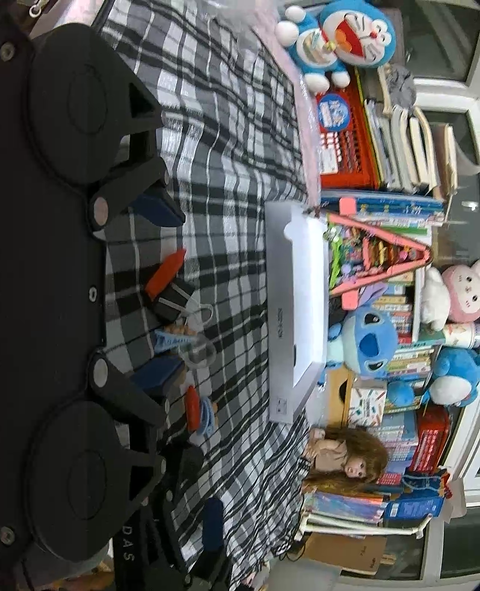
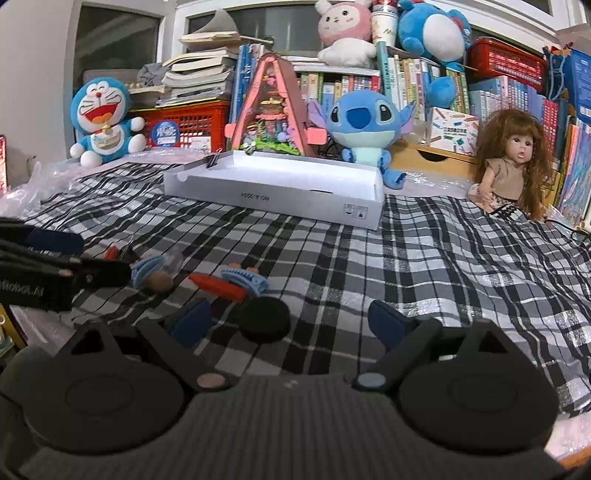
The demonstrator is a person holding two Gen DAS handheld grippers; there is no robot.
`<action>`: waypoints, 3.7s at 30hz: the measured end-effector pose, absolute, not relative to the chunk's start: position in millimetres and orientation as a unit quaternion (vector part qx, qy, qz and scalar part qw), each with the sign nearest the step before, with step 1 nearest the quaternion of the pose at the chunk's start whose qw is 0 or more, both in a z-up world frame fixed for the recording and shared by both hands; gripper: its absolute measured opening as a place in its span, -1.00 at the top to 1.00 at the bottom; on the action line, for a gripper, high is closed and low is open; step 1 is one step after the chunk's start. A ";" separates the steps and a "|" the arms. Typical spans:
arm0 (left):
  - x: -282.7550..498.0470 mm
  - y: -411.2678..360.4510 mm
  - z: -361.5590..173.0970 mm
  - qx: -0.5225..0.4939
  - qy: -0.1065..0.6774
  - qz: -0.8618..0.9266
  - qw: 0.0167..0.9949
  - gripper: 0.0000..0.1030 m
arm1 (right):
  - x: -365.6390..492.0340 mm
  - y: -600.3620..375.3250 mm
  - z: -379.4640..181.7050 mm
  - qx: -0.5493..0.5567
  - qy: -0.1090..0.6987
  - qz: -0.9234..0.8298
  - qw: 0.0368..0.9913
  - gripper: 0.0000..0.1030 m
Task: Organize rigid objects
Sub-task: 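Move both tools back toward the remaining objects on the cloth, then close the left gripper on the red-handled screwdriver while the right gripper grasps a black puck, then carry the red screwdriver and black puck over the white box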
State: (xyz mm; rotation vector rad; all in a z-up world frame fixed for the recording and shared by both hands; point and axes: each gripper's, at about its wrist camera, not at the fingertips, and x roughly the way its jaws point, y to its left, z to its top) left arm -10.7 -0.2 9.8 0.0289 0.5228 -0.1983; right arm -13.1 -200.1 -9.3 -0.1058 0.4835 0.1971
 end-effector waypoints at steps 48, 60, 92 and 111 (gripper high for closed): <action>12.2 13.9 -2.2 0.110 0.228 -0.151 0.956 -0.03 | -9.8 -185.3 -15.9 -0.087 0.249 0.119 0.957 -0.11; 15.8 22.3 -2.7 0.111 0.229 -0.162 0.954 -0.03 | -11.4 -187.2 -16.0 -0.081 0.240 0.097 0.962 0.11; 33.4 10.4 14.5 0.057 0.248 -0.096 0.962 0.19 | -1.8 -199.9 -4.1 -0.021 0.240 0.085 0.967 0.27; 126.6 10.9 72.4 -0.022 0.263 -0.096 0.960 0.20 | 75.5 -216.3 46.2 0.018 0.256 0.081 0.963 0.27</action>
